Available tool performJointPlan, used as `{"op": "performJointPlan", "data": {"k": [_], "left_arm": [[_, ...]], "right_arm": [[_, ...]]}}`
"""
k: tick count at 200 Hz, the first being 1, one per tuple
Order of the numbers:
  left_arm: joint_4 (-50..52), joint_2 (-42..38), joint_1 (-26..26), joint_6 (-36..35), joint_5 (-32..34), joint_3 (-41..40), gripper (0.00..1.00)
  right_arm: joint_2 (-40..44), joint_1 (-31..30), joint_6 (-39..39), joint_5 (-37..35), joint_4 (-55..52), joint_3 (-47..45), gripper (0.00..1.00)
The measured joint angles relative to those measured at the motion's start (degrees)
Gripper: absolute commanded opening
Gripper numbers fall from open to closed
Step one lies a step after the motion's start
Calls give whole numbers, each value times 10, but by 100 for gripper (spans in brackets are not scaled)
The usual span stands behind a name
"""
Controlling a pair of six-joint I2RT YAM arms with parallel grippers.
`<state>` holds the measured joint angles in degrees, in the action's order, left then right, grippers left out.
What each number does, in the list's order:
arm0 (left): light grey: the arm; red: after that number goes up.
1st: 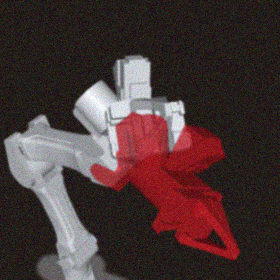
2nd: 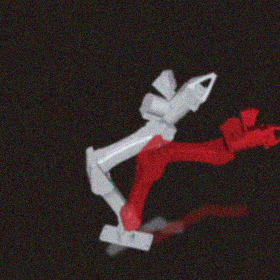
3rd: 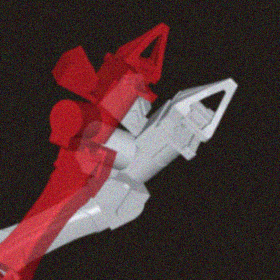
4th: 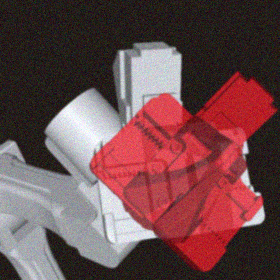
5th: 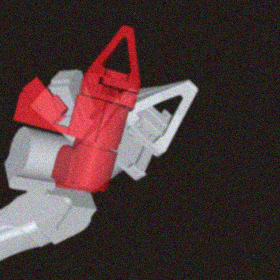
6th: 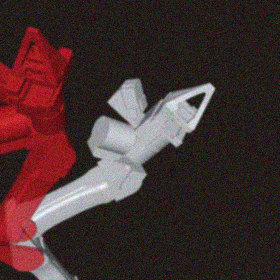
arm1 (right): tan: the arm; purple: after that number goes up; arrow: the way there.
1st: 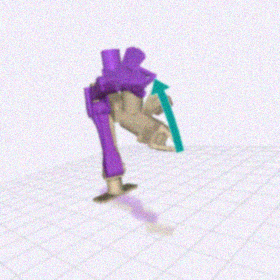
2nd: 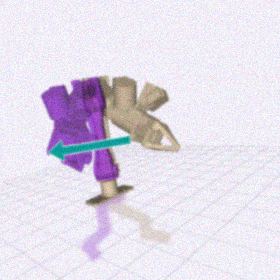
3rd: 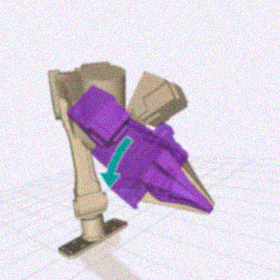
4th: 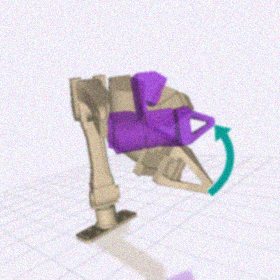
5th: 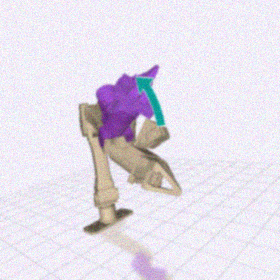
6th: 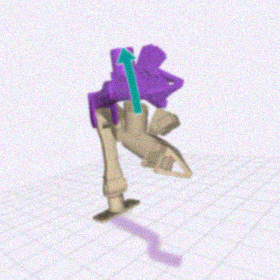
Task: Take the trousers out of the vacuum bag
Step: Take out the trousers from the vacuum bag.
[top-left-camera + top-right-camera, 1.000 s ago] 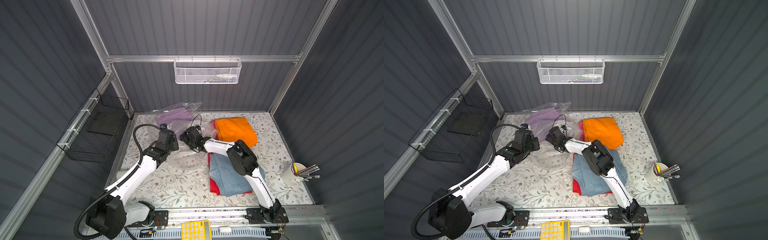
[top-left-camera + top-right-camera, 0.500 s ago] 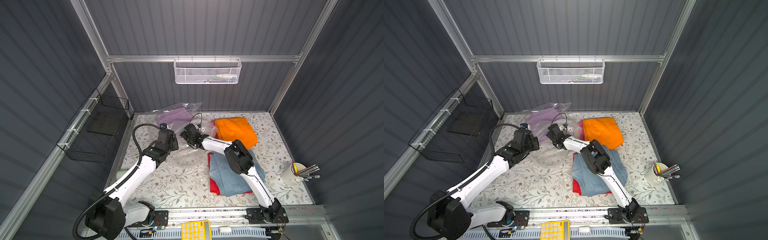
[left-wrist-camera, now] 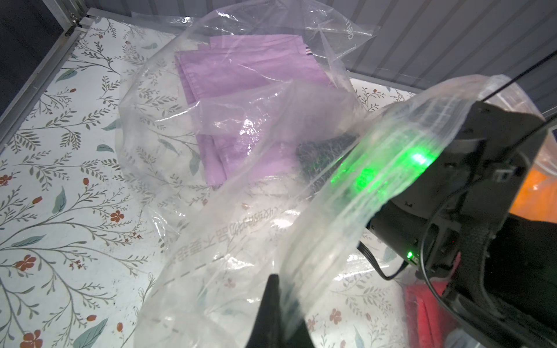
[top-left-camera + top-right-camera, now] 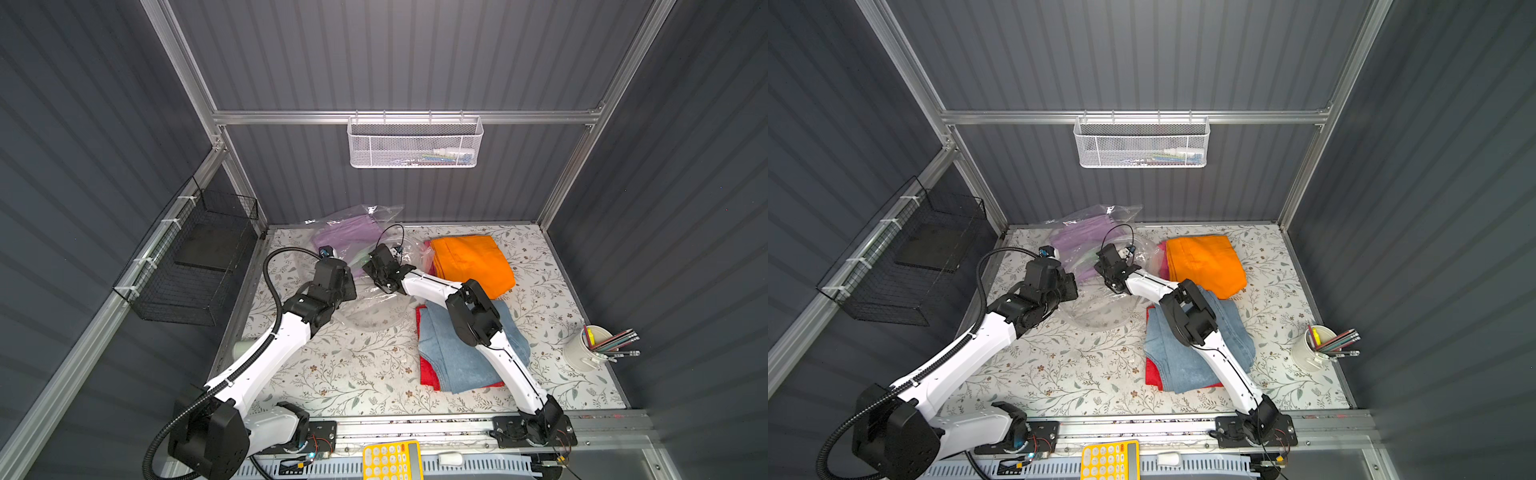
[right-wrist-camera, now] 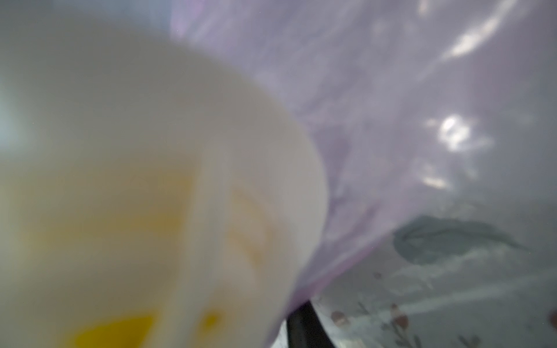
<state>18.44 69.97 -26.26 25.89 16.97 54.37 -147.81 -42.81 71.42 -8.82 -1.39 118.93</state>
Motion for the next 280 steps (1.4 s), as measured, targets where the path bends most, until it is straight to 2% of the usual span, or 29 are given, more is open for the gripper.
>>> {"op": "performJointPlan", "data": {"k": [23, 58, 92, 138, 153, 177, 191, 219, 280], "left_arm": [[0, 0, 0, 0, 0, 0, 0], [-5, 4, 0, 2, 0, -1, 0], [-7, 18, 0, 3, 0, -1, 0], [-8, 18, 1, 3, 1, -1, 0], [-8, 18, 1, 3, 2, -2, 0], [-8, 18, 1, 3, 2, -2, 0], [-8, 18, 1, 3, 2, -2, 0], [-4, 13, 1, 3, 2, -2, 0], [-3, 1, 1, 3, 3, -2, 0]], "right_arm": [[18, 2, -18, 4, 15, -30, 6], [96, 1, -53, 7, 40, -117, 3], [173, -18, -69, 2, 78, -189, 3], [226, -52, -60, 0, 121, -303, 6], [228, -57, -45, 1, 130, -334, 15], [227, -54, -24, 16, 139, -365, 50], [226, -52, -11, 21, 146, -368, 59], [226, -50, 19, 22, 164, -369, 67], [163, -35, 85, 29, 184, -327, 58]]}}
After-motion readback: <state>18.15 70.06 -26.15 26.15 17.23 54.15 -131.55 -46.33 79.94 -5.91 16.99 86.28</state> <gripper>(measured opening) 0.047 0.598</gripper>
